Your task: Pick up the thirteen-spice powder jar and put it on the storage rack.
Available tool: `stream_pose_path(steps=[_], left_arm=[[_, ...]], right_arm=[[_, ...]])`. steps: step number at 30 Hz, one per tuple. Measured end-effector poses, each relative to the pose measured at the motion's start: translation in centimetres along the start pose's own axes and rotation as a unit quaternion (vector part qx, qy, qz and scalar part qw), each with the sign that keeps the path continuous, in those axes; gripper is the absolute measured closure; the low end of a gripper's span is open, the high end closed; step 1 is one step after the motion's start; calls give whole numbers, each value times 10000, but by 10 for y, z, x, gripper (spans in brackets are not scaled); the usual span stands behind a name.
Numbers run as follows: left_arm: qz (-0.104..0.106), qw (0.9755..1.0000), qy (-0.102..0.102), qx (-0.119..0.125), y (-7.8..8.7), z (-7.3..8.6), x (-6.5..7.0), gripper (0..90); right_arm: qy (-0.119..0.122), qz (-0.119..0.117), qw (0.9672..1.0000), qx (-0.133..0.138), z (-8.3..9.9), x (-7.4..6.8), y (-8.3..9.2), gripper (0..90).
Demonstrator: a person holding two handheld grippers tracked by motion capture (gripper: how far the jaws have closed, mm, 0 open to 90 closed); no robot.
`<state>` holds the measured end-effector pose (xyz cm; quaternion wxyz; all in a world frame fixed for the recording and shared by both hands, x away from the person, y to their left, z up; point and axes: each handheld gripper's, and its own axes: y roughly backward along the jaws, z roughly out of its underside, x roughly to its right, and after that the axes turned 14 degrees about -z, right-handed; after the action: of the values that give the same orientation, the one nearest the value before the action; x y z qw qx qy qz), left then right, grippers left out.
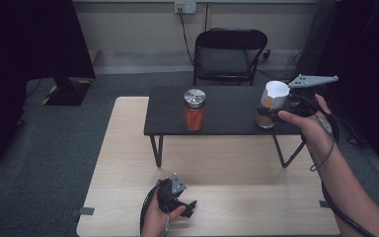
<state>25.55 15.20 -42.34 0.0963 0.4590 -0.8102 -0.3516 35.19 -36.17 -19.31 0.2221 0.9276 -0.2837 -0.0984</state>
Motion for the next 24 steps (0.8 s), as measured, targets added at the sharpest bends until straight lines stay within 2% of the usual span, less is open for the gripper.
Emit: stream_pose_path(steps=[3, 6, 13, 17, 24], left_arm=[[0, 10000, -1, -1, 0, 0, 0, 0], [0, 10000, 0, 0, 0, 0, 0, 0], [0, 10000, -2, 0, 0, 0, 0, 0], [0, 10000, -1, 1, 0, 0, 0, 0], [0, 10000, 0, 0, 0, 0, 0, 0]], right_arm=[[-11, 39, 10000, -45, 0, 0, 2, 120], [90, 208, 9996, -147, -2, -6, 2, 88], [-41, 227, 9997, -47, 1, -10, 3, 8], [-41, 258, 9997, 15, 2, -13, 4, 4], [-35, 168, 9998, 31, 6, -13, 8, 5]])
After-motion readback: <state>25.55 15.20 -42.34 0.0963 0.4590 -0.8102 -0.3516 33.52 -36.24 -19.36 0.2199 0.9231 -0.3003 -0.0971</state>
